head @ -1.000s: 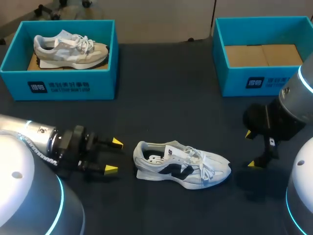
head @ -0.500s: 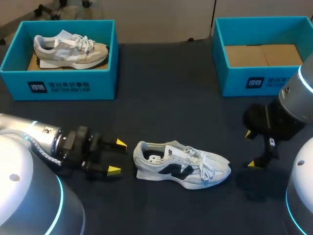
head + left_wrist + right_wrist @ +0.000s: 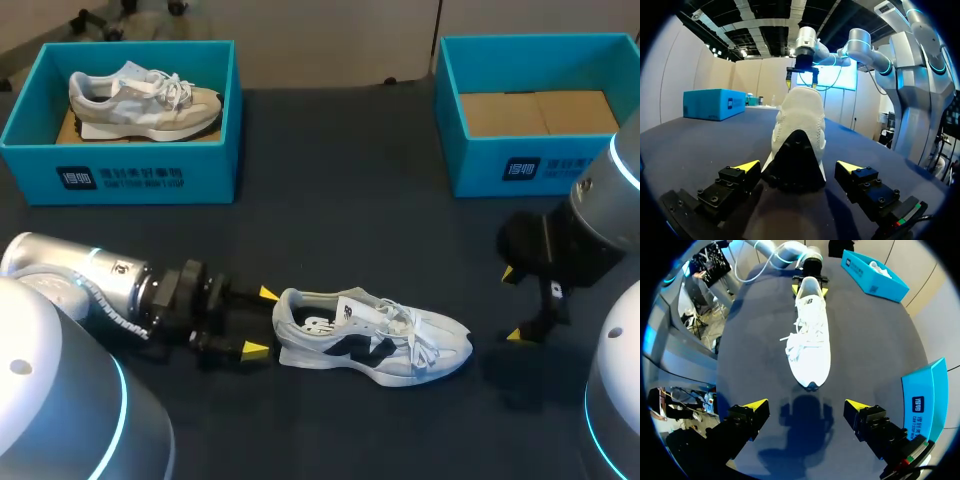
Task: Take the shoe out of the shoebox, open the shoe tongue, remove and reinsert the insole, then place the shoe into the shoebox
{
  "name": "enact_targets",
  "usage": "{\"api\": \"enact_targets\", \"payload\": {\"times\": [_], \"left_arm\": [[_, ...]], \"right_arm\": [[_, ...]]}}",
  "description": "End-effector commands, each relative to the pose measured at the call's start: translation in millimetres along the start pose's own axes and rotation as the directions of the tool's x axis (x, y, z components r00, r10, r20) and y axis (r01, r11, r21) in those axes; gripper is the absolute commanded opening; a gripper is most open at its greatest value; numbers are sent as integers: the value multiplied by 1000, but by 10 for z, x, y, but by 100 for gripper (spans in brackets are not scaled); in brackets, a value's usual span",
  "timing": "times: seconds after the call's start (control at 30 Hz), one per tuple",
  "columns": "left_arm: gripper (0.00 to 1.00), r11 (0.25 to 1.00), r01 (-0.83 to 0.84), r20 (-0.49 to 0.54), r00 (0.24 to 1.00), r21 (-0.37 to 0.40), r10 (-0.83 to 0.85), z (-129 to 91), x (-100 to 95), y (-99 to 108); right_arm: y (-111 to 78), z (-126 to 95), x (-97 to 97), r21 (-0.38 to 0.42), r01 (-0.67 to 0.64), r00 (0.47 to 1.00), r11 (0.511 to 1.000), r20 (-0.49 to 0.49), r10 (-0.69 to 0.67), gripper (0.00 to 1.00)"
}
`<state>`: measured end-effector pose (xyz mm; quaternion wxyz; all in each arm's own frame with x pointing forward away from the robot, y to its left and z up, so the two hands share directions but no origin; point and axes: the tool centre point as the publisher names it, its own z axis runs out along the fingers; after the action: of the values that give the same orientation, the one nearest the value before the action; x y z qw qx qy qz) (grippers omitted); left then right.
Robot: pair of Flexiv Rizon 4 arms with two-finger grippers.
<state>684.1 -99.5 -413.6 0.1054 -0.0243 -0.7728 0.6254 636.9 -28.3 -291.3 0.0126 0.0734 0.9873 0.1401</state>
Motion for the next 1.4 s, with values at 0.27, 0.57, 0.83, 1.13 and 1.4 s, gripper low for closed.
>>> {"api": "enact_targets", "payload": {"times": [0.27, 0.57, 0.83, 1.13, 1.4], "left_arm": [[100, 1000, -1, -8, 1000, -7, 1, 230, -16, -19], [100, 1000, -1, -15, 1000, -8, 1, 343, -9, -26], [100, 1000, -1, -7, 1000, -8, 1, 436, -25, -8], [100, 1000, 8, -9, 1000, -1, -8, 518, -5, 3], [100, 1000, 23, 1, 1000, 19, -23, 573, 11, -16]], "right_arm": [[0, 16, 7, 1, 0, 1000, 1000, 2, 0, 100], [0, 16, 7, 1, 0, 1000, 1000, 2, 0, 100], [0, 16, 7, 1, 0, 1000, 1000, 2, 0, 100], [0, 16, 7, 1, 0, 1000, 1000, 2, 0, 100], [0, 16, 7, 1, 0, 1000, 1000, 2, 0, 100]]}}
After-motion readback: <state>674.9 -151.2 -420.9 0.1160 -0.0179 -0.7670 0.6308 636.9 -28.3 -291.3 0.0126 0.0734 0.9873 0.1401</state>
